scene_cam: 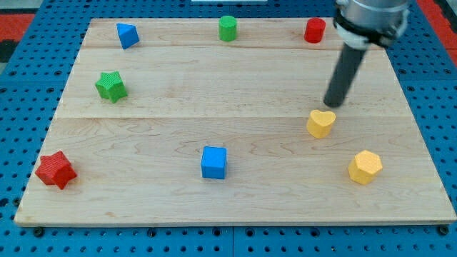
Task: Move the yellow heart towards the yellow hexagon
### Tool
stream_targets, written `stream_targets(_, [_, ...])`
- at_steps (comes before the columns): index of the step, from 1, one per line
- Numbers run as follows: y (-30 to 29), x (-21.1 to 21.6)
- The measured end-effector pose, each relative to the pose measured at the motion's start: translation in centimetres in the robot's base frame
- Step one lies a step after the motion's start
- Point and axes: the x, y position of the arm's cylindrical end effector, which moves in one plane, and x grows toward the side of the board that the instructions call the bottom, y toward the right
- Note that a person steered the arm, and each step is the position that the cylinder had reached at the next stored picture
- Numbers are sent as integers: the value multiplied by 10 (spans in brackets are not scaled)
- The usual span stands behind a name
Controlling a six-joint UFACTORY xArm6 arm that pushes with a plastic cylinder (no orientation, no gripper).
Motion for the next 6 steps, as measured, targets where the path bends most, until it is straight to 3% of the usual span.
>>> stream_targets(1, [-31,47])
stream_targets(2, [-12,70])
stream_targets(3, [-19,20])
stream_targets(6, [-12,78])
